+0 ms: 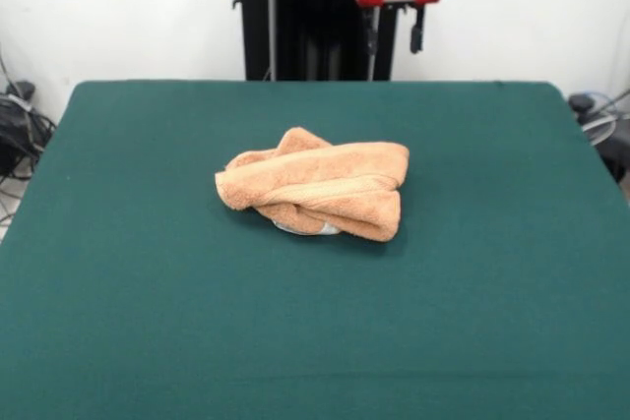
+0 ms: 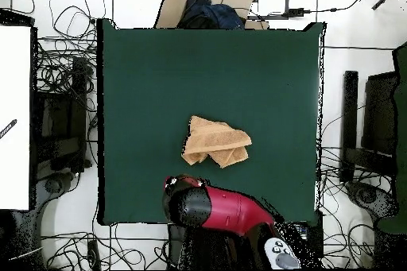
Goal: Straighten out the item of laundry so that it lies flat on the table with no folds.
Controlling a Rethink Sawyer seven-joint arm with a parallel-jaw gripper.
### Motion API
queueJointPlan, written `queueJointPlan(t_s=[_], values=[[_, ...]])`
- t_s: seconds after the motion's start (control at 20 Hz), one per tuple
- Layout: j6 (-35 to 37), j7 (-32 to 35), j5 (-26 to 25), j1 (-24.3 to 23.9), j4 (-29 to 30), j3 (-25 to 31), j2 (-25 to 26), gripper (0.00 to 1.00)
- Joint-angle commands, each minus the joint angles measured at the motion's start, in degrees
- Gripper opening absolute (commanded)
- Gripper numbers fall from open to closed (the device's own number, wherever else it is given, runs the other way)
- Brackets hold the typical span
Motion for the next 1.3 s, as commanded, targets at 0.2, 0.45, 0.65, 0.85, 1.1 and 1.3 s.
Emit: queueJointPlan(t_s=[0.2, 0.45, 0.65, 0.85, 1.1, 1.3], values=[[3.53, 1.78, -2.47, -1.98, -4.5, 5.97, 3.04, 1.0], [4.0, 1.96, -2.76, -2.68, -4.56, 6.01, 3.5, 1.0], [5.91, 0.13, -3.15, -4.62, -5.45, 6.67, 3.89, 1.0], [6.18, -0.42, -3.68, -5.98, -5.9, 7.19, 4.95, 1.0], [7.98, -1.0, -4.32, -6.73, -6.86, 7.4, 4.95, 1.0], [10.49, -2.04, -5.14, -6.66, -8.95, 7.49, 4.8, 1.0]])
